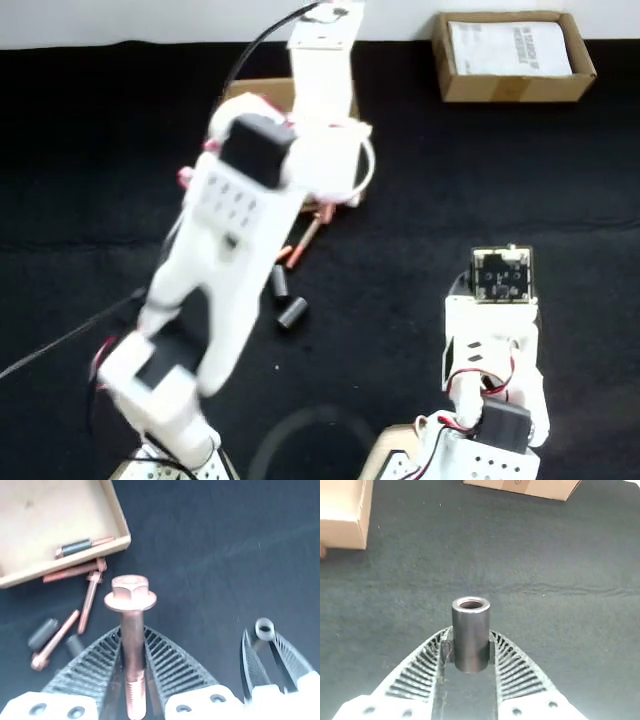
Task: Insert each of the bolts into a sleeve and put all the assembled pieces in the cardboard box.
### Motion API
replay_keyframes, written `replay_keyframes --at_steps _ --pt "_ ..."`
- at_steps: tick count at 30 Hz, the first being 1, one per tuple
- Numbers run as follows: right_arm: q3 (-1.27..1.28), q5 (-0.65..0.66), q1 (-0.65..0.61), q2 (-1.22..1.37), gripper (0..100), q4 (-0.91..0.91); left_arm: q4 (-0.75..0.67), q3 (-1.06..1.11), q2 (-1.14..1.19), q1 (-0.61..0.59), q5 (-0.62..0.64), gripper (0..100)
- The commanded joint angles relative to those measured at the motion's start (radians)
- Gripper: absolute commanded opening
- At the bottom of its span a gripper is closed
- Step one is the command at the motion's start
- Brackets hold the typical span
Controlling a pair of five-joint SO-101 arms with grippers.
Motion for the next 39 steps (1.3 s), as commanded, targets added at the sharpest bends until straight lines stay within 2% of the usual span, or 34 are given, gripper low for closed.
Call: replay_keyframes --at_steps 1,4,7,12,18,22,25,28,39 --pt "-0.033 -0.075 -0.036 -0.008 0.7 -0.018 -0.008 0.311 -0.318 0.031 0.000 1" --pt "-0.053 -0.152 -0.107 -0.008 0.7 -0.019 -0.077 0.521 -0.503 0.025 0.000 1" --pt "-0.058 -0.238 -0.202 -0.008 0.7 -0.021 -0.206 0.722 -0.662 -0.007 -0.005 1" --pt "-0.058 -0.327 -0.341 -0.008 0.7 -0.021 -0.505 1.075 -0.905 -0.033 -0.006 1" --pt "-0.058 -0.325 -0.446 -0.008 0.7 -0.019 -0.927 1.527 -1.152 -0.025 -0.006 1" --pt "-0.058 -0.325 -0.539 -0.010 0.7 -0.019 -1.186 1.747 -1.239 -0.024 -0.006 1" --pt "-0.058 -0.325 -0.590 -0.010 0.7 -0.021 -1.341 1.825 -1.237 -0.022 -0.006 1" --pt "-0.056 -0.325 -0.602 -0.010 0.7 -0.022 -1.427 1.842 -1.227 0.008 -0.006 1" --pt "-0.047 -0.327 -0.601 -0.010 0.7 -0.024 -1.441 1.679 -1.030 0.051 -0.006 1"
